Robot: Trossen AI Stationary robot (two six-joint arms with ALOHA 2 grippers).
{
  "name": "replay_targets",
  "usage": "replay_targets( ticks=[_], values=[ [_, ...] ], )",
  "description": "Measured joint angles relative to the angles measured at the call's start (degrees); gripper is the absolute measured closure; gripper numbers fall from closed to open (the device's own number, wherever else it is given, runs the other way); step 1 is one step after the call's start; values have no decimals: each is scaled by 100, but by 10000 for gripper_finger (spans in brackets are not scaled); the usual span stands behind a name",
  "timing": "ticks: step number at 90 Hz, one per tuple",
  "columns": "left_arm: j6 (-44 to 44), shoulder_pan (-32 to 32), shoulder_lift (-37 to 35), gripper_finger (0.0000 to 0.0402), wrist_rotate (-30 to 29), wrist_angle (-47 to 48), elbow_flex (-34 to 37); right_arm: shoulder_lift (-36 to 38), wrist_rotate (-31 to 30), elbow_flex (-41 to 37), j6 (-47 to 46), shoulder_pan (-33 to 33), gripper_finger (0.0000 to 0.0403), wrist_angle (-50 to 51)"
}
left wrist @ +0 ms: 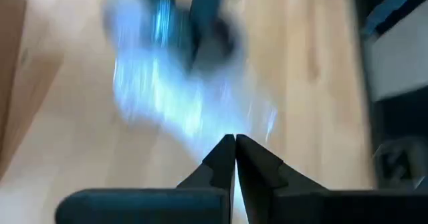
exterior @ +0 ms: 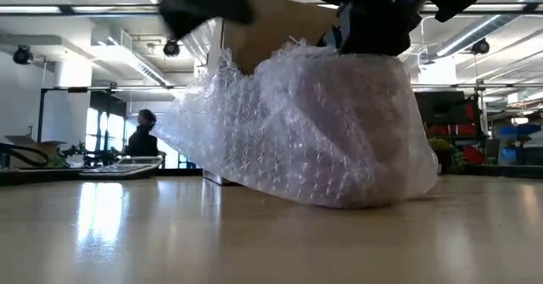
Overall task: Wrap mug
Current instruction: Wrap the purple mug with the bubble wrap
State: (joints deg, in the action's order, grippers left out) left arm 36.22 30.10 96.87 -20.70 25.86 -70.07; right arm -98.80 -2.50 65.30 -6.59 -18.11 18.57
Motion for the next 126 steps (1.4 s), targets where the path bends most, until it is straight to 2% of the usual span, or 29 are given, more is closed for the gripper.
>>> replay_targets(
  ticks=[8,20,29,36,71,98,115,126],
  values=[
    [80,61,148,402,-125,-390,375,2,-1,0,5,0,403,0],
    [-322,-64,286,402,-179,-2085,974,-7,-2,0,13,0,403,-6],
    [-815,-184,294,402,-243,-3186,1052,-41,-2,4,15,0,403,-15],
    [-1237,-227,281,402,-245,-3628,1022,-69,1,4,20,-1,403,-1],
    [-875,-648,773,402,-119,-4326,1085,-60,150,7,66,-1,403,55],
    [-909,-672,767,402,-163,-4291,1152,536,317,717,-348,13,403,1792],
    [-1009,-672,762,402,-153,-4339,1159,365,390,672,-283,13,403,1031],
    [-1016,-674,760,402,-142,-4365,1164,-27,305,509,-150,39,403,953]
  ],
)
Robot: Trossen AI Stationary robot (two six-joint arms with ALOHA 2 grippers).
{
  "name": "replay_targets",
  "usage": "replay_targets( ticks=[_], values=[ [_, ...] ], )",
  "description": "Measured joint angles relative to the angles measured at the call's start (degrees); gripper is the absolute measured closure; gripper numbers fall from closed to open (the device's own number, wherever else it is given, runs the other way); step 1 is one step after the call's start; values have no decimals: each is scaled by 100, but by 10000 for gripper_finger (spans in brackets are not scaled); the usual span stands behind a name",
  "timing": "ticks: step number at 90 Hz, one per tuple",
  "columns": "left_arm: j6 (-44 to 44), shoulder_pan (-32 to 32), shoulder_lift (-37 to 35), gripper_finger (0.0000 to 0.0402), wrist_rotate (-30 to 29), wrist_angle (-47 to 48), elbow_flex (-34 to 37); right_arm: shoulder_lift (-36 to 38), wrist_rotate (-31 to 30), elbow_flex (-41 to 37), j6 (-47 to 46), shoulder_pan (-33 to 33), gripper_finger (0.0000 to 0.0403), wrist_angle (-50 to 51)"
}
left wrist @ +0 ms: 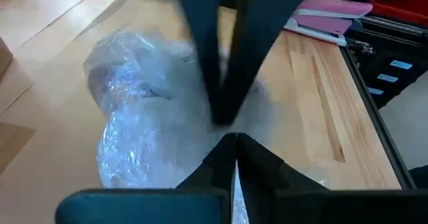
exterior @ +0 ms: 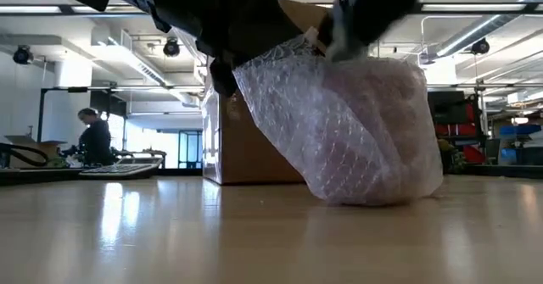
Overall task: Wrap mug
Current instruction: Wrap the purple mug with the bubble wrap
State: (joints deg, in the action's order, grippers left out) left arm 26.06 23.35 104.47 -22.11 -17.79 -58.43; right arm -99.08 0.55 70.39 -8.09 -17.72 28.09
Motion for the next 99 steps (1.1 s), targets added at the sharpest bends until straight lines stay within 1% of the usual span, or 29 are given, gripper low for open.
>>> replay_targets(
  ticks=[13,22,34,52,63,68,81,99],
  values=[
    [-3,0,-40,402,3,13,7,-274,-95,-22,37,50,403,-52],
    [-5,0,-128,402,13,75,15,-311,-122,-26,69,52,403,-119],
    [52,41,-426,402,35,292,33,-377,-161,-33,56,50,403,-322],
    [234,85,-985,401,11,1148,26,-528,44,-44,-101,51,403,-846],
    [263,74,-1222,401,-122,1659,26,-561,55,-49,-127,50,403,-960],
    [257,56,-1305,402,-290,1800,22,-563,55,-52,-128,50,403,-1077],
    [252,-22,-1327,401,-424,1743,20,-586,84,-46,-78,71,403,-1637],
    [285,-26,-1117,401,-396,1598,15,-604,103,25,82,90,403,-1711]
  ],
)
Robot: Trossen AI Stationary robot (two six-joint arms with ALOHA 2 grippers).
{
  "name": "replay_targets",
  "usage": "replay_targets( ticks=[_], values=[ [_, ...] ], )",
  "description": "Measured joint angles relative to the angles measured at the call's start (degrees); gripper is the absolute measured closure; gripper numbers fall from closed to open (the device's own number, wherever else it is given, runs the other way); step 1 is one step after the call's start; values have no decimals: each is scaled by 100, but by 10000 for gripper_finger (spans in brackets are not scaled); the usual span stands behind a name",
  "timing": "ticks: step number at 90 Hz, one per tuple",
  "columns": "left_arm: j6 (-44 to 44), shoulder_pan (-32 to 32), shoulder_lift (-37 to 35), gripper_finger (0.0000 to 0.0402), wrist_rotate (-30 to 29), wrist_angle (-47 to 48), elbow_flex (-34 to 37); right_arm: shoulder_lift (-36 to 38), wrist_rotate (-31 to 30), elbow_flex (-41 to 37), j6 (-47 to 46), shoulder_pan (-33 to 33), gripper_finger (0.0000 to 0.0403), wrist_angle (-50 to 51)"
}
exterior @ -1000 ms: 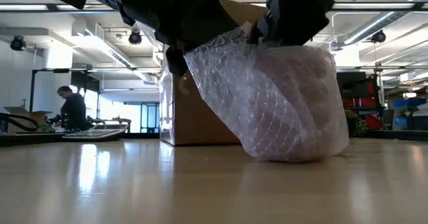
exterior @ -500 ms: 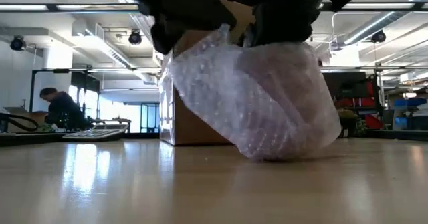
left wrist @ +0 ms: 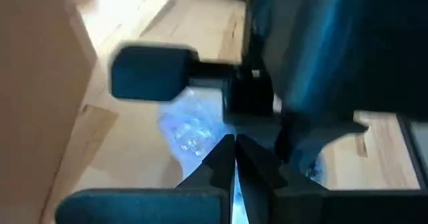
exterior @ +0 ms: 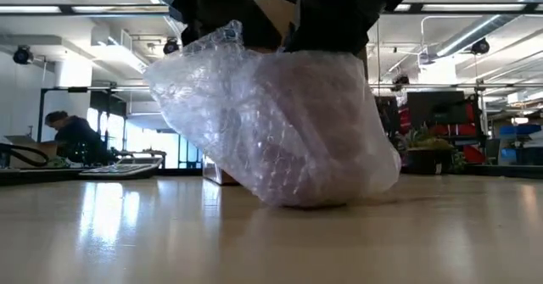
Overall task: Wrap mug
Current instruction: Wrap the purple mug with the bubble wrap
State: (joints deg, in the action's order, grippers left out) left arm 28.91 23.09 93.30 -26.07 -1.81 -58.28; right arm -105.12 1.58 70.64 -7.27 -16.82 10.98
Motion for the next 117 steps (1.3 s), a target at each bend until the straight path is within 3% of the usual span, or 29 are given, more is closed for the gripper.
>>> replay_targets(
  ticks=[17,67,117],
  values=[
    [47,-4,244,401,355,-358,0,13,22,12,72,-2,403,164],
    [-85,50,621,402,259,-886,31,48,76,10,225,7,403,345],
    [7,48,643,402,306,-857,92,589,-100,411,697,37,403,1709]
  ],
)
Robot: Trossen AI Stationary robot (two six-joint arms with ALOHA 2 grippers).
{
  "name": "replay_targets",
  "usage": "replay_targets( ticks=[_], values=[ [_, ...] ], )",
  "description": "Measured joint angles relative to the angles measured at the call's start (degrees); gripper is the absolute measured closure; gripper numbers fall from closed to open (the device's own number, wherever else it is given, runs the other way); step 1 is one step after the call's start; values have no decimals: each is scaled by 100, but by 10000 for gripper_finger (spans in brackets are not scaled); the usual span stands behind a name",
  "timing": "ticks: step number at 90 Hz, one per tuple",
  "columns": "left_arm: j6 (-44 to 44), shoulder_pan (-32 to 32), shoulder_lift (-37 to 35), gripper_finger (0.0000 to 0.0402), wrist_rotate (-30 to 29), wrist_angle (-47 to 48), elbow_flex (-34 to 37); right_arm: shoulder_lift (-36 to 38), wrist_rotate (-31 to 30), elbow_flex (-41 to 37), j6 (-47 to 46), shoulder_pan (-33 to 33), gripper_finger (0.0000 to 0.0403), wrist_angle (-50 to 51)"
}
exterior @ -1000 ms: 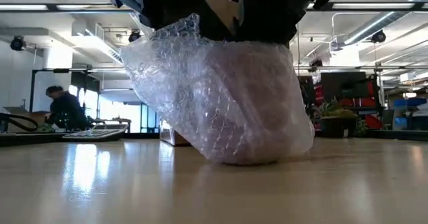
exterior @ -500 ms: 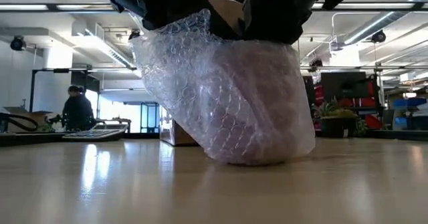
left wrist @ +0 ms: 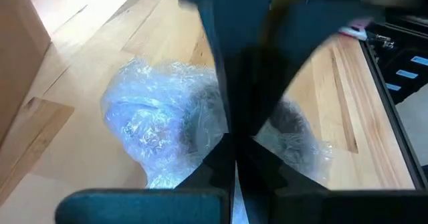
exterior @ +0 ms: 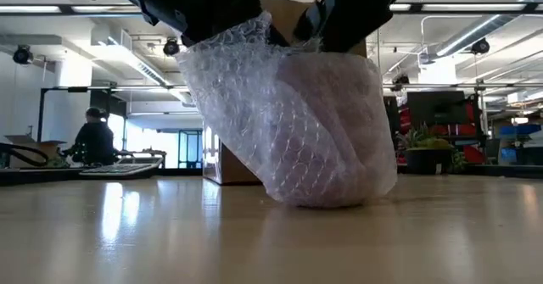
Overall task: Wrap mug
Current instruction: Wrap the purple mug with the bubble wrap
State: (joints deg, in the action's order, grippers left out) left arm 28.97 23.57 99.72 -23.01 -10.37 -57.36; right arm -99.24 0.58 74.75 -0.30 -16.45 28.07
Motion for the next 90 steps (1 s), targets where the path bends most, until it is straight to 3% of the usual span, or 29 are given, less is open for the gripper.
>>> replay_targets(
  ticks=[24,39,69,90],
  values=[
    [2,-7,0,401,-4,3,7,658,52,-40,110,-2,403,625],
    [-15,-7,0,401,-8,5,9,1079,61,-620,-30,7,403,726],
    [-17,-7,0,401,-32,-19,13,1799,87,-2391,-572,0,403,-975],
    [-42,-7,0,401,-39,-46,14,1793,81,-2775,-464,0,403,-1798]
  ],
)
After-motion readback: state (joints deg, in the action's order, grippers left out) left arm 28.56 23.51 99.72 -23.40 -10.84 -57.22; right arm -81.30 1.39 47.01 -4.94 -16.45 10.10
